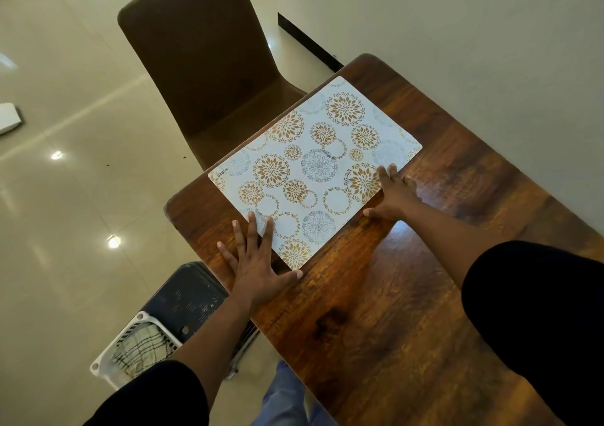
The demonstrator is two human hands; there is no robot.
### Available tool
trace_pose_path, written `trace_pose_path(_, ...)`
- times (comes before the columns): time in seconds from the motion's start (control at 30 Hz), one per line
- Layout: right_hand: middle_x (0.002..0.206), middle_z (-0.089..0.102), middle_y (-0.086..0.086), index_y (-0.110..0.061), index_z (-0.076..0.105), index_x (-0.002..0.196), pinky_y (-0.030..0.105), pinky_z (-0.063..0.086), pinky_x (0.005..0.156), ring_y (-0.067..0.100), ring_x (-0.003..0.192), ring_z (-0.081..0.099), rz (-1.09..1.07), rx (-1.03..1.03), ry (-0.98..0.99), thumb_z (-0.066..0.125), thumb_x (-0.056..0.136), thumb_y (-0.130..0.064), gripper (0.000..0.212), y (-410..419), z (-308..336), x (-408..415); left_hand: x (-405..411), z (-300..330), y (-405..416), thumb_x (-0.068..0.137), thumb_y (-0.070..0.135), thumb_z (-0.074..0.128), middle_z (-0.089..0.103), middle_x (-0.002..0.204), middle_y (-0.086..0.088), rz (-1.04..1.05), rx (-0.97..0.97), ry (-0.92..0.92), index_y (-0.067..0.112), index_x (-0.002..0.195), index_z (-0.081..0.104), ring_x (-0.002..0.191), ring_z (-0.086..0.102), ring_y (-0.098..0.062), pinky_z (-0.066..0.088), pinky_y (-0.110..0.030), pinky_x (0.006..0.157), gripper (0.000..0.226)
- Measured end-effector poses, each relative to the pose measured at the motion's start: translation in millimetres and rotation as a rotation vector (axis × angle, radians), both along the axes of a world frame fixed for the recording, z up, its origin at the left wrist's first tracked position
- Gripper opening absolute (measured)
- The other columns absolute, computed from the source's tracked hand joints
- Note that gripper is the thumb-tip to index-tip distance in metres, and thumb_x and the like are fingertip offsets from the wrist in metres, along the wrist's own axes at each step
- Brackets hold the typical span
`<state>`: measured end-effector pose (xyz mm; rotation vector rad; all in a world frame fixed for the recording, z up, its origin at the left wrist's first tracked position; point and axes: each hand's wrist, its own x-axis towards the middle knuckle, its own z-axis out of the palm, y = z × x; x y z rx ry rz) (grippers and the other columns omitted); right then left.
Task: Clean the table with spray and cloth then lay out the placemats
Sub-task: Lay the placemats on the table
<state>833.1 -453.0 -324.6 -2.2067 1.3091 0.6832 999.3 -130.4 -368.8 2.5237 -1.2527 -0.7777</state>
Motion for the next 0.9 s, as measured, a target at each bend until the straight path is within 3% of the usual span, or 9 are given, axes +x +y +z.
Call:
trace_pose_path(0.3, 0.17, -0.022, 0.001, -0.029, -0.013, 0.163, 0.066, 0.022, 0.12, 0.045, 0.155, -0.009, -0.001, -0.002, 0.01, 0.079, 0.083, -0.056, 0.125, 0, -1, 1, 0, -1, 0, 0.061, 0.113, 0.02, -0.041, 0.171, 0.005, 0.005, -0.02, -0.004, 0.038, 0.169, -0.012, 0.152, -0.047, -0.03, -0.031, -0.07, 0.116, 0.135)
trace_pose_path(0.6, 0.17, -0.022, 0.001, -0.03, -0.013, 0.163, 0.067, 0.021, 0.119, 0.046, 0.155, -0.008, 0.013, -0.005, 0.027, 0.078, 0.083, -0.058, 0.124, 1, 2, 1, -1, -1, 0, 0.071, 0.099, 0.048, -0.036, 0.173, 0.007, 0.022, -0.038, -0.008, 0.039, 0.17, -0.007, 0.155, -0.044, -0.03, -0.027, -0.073, 0.117, 0.128)
trace_pose_path(0.9, 0.171, -0.02, 0.001, -0.03, -0.012, 0.163, 0.068, 0.023, 0.116, 0.047, 0.155, -0.005, 0.034, -0.029, 0.046, 0.077, 0.083, -0.059, 0.123, 2, 9, 2, -2, -1, 0, 0.071, 0.098, 0.051, -0.034, 0.174, 0.008, 0.041, -0.049, -0.004, 0.039, 0.171, -0.004, 0.155, -0.044, -0.028, -0.028, -0.071, 0.117, 0.129)
